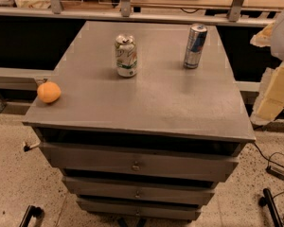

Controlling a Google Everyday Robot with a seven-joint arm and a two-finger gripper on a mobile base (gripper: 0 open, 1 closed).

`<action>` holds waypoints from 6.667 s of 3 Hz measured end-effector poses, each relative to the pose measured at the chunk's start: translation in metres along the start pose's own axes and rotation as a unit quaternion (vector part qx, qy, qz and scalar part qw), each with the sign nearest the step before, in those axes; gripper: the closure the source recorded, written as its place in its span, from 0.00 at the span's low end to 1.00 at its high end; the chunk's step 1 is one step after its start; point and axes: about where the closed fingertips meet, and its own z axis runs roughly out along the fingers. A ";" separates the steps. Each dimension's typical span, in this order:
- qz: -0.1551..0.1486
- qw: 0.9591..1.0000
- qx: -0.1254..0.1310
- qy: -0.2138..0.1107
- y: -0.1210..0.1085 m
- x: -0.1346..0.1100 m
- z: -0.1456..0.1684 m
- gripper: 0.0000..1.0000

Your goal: Knock 7up can over

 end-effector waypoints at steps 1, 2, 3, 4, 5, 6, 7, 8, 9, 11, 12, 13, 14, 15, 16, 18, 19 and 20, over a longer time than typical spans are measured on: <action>0.000 1.000 0.000 0.000 0.000 0.000 0.000 0.00; 0.002 1.000 0.011 -0.014 -0.009 -0.013 0.006 0.00; -0.008 0.997 0.035 -0.070 -0.037 -0.073 0.032 0.00; -0.012 0.995 0.049 -0.088 -0.048 -0.092 0.037 0.00; -0.012 0.995 0.049 -0.088 -0.048 -0.092 0.037 0.00; -0.010 0.988 0.063 -0.138 -0.056 -0.107 0.044 0.00; -0.001 0.972 0.087 -0.219 -0.074 -0.134 0.052 0.00; 0.007 0.948 0.086 -0.307 -0.100 -0.168 0.059 0.00; 0.025 0.917 0.045 -0.395 -0.120 -0.209 0.079 0.00; 0.055 0.877 0.026 -0.476 -0.137 -0.244 0.118 0.00; 0.079 0.863 0.045 -0.497 -0.145 -0.252 0.137 0.00; 0.104 0.849 0.042 -0.516 -0.151 -0.262 0.156 0.00; 0.115 0.843 0.035 -0.524 -0.152 -0.266 0.164 0.00; 0.124 0.840 0.036 -0.526 -0.150 -0.268 0.174 0.00; 0.133 0.843 0.047 -0.519 -0.156 -0.262 0.195 0.00; 0.110 0.844 0.034 -0.524 -0.148 -0.277 0.209 0.00; 0.097 0.842 0.023 -0.530 -0.142 -0.289 0.209 0.21; 0.096 0.839 0.016 -0.535 -0.139 -0.293 0.209 0.44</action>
Offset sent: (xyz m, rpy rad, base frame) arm 0.0807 0.0651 -0.0057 0.1512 -0.1584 -0.0097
